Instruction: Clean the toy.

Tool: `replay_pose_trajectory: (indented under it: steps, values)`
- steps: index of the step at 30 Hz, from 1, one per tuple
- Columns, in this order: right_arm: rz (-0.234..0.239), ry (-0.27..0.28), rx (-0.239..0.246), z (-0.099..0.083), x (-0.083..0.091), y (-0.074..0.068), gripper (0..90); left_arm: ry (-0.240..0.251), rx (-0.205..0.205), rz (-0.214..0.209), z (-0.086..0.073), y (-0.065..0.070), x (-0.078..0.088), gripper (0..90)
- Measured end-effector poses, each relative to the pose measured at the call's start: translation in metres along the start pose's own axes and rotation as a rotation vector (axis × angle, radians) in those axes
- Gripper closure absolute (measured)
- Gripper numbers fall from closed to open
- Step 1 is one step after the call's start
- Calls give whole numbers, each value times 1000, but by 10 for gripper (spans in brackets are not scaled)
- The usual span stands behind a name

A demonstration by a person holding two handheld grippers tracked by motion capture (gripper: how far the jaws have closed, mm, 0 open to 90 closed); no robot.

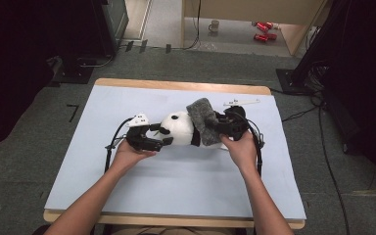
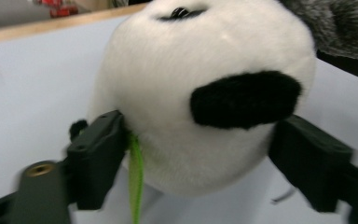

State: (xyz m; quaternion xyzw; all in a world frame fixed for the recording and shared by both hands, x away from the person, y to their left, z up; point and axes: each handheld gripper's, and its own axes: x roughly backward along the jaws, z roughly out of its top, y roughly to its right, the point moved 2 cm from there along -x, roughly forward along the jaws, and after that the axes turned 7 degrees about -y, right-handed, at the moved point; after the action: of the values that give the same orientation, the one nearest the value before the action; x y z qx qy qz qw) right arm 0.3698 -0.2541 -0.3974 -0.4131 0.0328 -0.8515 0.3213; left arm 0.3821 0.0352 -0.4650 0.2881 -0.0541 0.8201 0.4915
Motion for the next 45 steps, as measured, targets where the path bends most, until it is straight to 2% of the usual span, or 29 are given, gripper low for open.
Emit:
replay_pose_trajectory:
  steps: [2, 6, 9, 11, 14, 21, 24, 26, 28, 30, 31, 36, 38, 42, 45]
  values:
    - [-12, 12, -2, -1, 1, 1, 777, 13, -3, 8, 1, 2, 0, 326]
    - [-12, 30, -17, -2, 2, 0, 774, -10, 10, 28, 2, 5, 1, 533]
    - [-12, 40, -20, 0, 4, -6, 775, -29, 38, 13, 2, 5, 3, 610]
    - [5, 37, -24, 2, 5, -10, 778, -39, 68, -7, 1, 3, 5, 632]
    - [33, 33, -21, 6, 7, -19, 780, -49, 78, -13, 0, 5, 8, 641]
    - [126, 10, 32, 11, 2, -57, 779, -68, 139, -44, -4, 18, 20, 655]
    - [166, -14, 55, 9, -7, -76, 777, -73, 172, -36, -6, 24, 28, 657]
    - [195, -26, 60, 6, -13, -85, 776, -73, 178, -20, -6, 27, 32, 656]
    - [188, -38, 67, 3, -20, -92, 775, -74, 178, -11, -7, 28, 31, 656]
    - [157, -33, 70, 1, -25, -92, 775, -68, 190, -11, -8, 25, 30, 656]
    - [158, -26, 70, 0, -28, -90, 776, -68, 190, -12, -9, 23, 29, 655]
    - [96, -36, 70, -4, -32, -72, 772, -65, 223, -5, -12, 13, 29, 651]
    - [56, -43, 66, -5, -31, -64, 769, -56, 240, -23, -13, 9, 29, 648]
    - [60, -39, 37, -7, -26, -49, 774, -51, 211, -23, -13, 8, 28, 649]
    - [41, -32, 29, -6, -20, -44, 774, -50, 221, -34, -14, 4, 29, 647]
